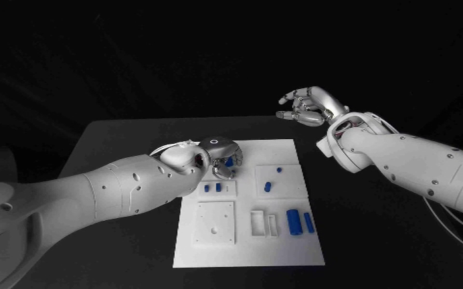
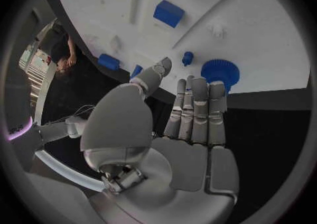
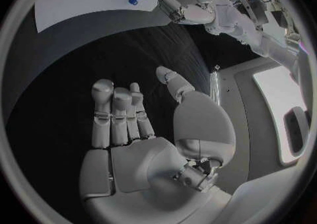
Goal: Assemble the parts on the task board
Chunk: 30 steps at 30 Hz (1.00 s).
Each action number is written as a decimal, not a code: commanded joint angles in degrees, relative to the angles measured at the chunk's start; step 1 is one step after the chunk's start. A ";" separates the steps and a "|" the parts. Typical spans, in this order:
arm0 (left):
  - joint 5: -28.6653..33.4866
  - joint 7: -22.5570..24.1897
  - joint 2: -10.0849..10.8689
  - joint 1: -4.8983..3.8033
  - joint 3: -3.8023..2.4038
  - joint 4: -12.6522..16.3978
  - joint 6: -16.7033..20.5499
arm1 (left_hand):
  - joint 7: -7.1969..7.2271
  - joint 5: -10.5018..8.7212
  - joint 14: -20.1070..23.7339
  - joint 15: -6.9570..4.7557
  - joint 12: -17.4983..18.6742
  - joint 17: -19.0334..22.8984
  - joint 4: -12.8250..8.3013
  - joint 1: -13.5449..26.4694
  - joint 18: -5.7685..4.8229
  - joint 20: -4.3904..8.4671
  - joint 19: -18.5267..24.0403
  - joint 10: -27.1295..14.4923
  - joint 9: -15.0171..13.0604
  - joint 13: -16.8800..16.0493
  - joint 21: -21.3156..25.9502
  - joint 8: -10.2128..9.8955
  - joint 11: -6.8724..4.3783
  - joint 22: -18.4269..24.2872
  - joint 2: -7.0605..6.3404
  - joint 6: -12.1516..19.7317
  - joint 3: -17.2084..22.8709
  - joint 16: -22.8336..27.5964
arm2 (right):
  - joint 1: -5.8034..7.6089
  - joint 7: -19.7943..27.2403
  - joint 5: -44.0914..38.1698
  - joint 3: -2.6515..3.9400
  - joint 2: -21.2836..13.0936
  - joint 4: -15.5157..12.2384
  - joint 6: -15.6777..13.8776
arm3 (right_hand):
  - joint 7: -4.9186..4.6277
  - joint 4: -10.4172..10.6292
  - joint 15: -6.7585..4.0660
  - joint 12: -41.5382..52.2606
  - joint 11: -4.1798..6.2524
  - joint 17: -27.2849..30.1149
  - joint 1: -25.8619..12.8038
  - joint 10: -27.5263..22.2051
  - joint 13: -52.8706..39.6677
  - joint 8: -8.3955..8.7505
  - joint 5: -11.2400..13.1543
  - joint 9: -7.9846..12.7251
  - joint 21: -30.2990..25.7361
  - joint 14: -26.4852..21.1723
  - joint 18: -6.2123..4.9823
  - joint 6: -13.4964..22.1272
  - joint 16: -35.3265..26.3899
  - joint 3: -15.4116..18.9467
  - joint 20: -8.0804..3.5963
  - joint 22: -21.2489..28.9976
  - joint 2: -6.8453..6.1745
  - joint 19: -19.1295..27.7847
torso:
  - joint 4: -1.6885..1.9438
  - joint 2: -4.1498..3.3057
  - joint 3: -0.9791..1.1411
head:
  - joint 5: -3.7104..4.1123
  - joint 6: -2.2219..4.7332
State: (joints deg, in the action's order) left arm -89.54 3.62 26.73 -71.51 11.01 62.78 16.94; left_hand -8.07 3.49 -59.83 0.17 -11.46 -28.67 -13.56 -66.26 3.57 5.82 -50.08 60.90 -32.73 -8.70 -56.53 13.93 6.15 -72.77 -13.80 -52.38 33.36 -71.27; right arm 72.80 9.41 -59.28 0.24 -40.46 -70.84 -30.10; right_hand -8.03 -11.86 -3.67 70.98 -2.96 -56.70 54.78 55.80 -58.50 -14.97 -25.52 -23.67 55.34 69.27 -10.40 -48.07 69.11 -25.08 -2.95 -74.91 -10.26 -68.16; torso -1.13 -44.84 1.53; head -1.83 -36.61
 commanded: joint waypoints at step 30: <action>-1.64 -0.16 -1.87 2.16 0.04 -3.91 -1.32 | 0.36 -0.06 -1.91 -1.78 -0.14 -0.81 -0.15 -2.50 3.85 1.16 -2.04 6.03 1.05 0.35 -2.44 0.45 -1.36 -1.56 4.35 -2.39 0.91 -3.99 | -0.03 0.32 -0.18 0.02 0.04 -0.36 0.75 | -1.35 0.37 0.23 0.34 0.09 0.10 0.25 0.00 0.09 -0.26 -0.23 -0.10 -0.34 0.18 -4.60 0.79 0.20 -0.09 -0.52 -0.92 0.52 -0.02 | -0.01 0.03 0.09 | 0.26 -0.53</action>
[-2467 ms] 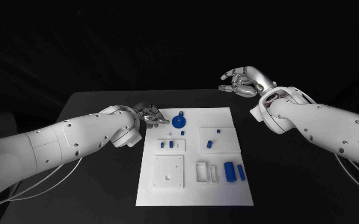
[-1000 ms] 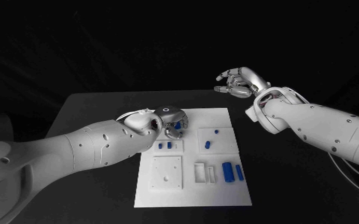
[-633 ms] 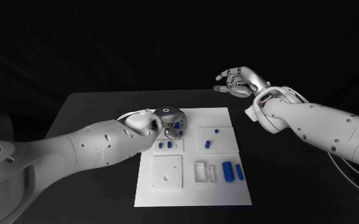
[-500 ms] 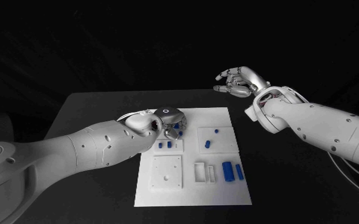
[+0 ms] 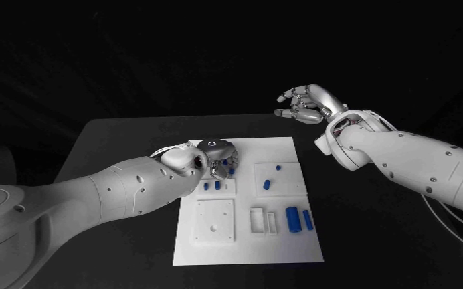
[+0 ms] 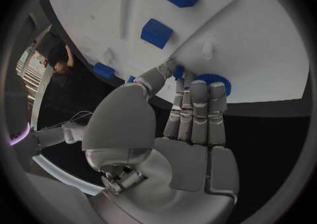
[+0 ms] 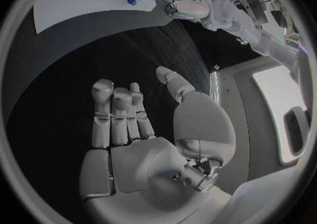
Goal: Assemble the parts on the task board
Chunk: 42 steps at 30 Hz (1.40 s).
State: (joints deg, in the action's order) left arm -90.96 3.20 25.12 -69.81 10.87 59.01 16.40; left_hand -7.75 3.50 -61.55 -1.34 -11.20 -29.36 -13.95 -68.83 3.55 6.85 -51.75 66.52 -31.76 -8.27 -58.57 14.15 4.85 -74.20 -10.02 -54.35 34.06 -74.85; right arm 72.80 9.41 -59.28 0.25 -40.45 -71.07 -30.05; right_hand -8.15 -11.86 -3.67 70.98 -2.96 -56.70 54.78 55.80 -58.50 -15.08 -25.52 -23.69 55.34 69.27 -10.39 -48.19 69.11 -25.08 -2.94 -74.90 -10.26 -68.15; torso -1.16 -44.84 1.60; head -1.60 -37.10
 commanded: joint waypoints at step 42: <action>0.08 -1.57 -0.38 1.34 0.14 0.28 1.34 | 1.71 -0.56 -4.32 -2.50 -1.33 0.16 -0.23 -2.04 4.18 2.21 -3.65 6.37 0.62 -1.66 -3.00 2.15 -2.28 -1.05 4.70 -5.34 4.49 -3.94 | -0.03 0.39 -0.18 0.02 0.21 -0.06 0.62 | -1.21 0.45 0.20 0.40 0.11 0.10 0.23 0.05 0.13 -0.22 -0.27 -0.11 -0.34 0.20 -4.61 0.83 0.23 -0.12 -0.52 -0.93 0.67 -0.07 | 0.07 0.10 -0.03 | 0.18 -0.38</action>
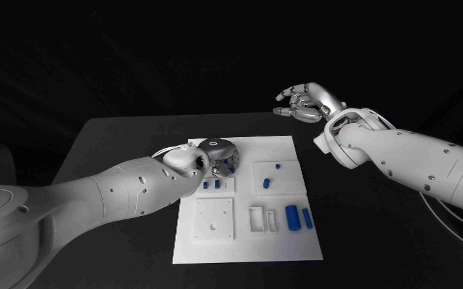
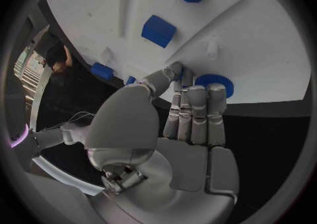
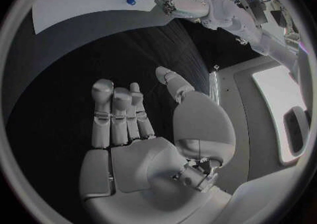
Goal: Assemble the parts on the task board
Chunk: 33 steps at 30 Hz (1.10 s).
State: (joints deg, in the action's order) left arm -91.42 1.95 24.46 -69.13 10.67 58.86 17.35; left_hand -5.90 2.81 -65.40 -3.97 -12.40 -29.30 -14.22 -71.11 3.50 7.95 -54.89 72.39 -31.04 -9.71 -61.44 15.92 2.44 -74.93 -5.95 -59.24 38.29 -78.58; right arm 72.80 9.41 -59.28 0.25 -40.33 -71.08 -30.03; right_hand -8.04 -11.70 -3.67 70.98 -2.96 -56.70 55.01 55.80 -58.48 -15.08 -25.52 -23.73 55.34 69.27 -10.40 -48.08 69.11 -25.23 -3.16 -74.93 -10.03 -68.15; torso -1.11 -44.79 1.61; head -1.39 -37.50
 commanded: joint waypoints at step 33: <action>6.08 -0.83 7.10 0.55 -3.40 7.09 1.12 | 0.07 0.17 -1.35 -0.13 0.20 0.41 0.08 0.76 4.29 1.49 -1.36 1.23 -0.02 -0.58 -0.43 0.58 -0.13 -0.24 0.47 -1.02 0.92 -0.28 | -0.03 0.27 -0.18 0.02 -0.33 -0.02 0.59 | -1.30 0.28 0.18 0.44 0.13 0.09 0.06 0.08 0.13 -0.24 -0.31 -0.07 -0.34 0.22 -4.60 0.72 0.25 0.01 -0.31 -0.92 0.45 -0.10 | 0.12 0.12 -0.01 | -0.55 0.48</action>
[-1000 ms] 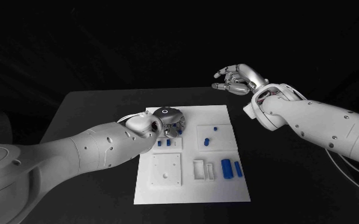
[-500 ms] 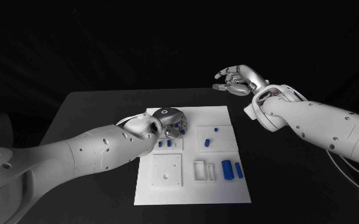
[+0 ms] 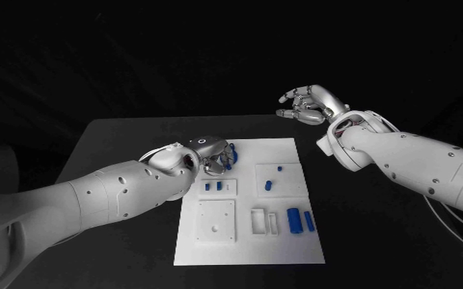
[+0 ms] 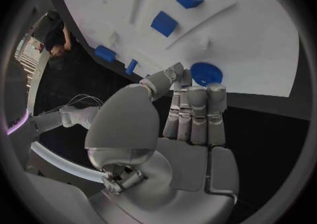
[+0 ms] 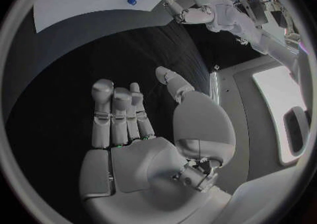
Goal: Assemble the parts on the task board
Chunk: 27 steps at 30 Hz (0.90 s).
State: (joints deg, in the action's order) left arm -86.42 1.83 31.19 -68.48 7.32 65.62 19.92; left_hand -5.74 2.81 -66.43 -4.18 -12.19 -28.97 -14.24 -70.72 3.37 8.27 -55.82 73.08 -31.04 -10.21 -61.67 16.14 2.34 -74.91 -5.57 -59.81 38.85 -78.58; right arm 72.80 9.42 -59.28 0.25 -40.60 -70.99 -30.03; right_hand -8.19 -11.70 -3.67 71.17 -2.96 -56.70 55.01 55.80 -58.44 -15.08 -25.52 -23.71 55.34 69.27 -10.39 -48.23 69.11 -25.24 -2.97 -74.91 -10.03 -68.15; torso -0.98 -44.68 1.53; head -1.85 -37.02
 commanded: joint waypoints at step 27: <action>0.98 -1.68 3.30 -0.02 0.04 -0.13 -3.65 | -0.04 0.16 -0.34 0.02 0.11 0.21 0.03 0.48 4.40 1.22 -0.41 0.75 0.02 -0.19 -0.19 0.40 -0.10 -0.24 -0.05 -0.59 0.50 -0.19 | -0.03 0.27 -0.19 0.02 -0.28 -0.13 0.62 | -1.15 0.26 0.18 0.27 0.13 0.10 0.09 0.08 0.12 -0.24 -0.31 -0.08 -0.34 0.23 -4.61 0.89 0.26 0.00 -0.50 -0.94 0.44 -0.11 | -0.12 -0.10 0.02 | -0.15 -0.25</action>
State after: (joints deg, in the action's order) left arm -85.67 0.34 34.62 -68.47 7.39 65.32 17.38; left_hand -5.94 2.59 -66.54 -4.08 -12.19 -28.85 -14.11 -70.79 3.37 8.07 -56.01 73.47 -30.99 -10.35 -61.67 16.37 2.33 -74.95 -5.67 -59.99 38.97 -78.58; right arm 72.80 9.40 -59.28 0.25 -40.88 -71.05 -30.03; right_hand -8.14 -11.70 -3.67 71.16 -2.96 -56.70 55.01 55.80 -58.39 -15.08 -25.52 -23.71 55.34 69.27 -10.39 -48.18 69.11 -25.23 -3.11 -74.91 -10.03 -68.40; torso -1.09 -44.76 1.50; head -1.96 -37.18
